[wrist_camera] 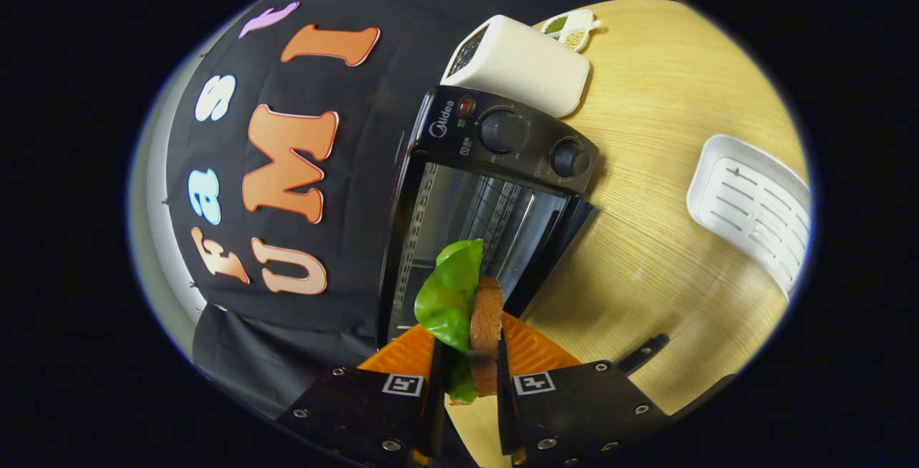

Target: Open the toaster oven, put the food inside, and close the toaster oven door.

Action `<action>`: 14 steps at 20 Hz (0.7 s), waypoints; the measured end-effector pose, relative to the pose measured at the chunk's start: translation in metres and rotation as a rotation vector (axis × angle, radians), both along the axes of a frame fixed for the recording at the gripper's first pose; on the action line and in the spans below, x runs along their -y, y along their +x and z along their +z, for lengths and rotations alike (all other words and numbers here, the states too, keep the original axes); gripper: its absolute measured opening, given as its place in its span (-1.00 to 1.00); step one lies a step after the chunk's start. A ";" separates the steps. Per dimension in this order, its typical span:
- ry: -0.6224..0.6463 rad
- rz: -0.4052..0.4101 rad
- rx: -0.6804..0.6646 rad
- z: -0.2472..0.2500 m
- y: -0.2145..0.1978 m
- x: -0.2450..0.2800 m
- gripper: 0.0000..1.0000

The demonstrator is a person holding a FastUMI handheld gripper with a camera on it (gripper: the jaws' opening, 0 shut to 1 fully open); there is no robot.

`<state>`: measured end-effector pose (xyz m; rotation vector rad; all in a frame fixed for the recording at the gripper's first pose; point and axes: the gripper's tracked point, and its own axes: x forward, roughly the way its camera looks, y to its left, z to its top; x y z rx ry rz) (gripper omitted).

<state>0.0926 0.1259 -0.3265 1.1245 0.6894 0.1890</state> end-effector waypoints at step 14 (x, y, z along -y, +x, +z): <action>-0.028 -0.241 -0.022 -0.027 0.072 -0.029 -0.18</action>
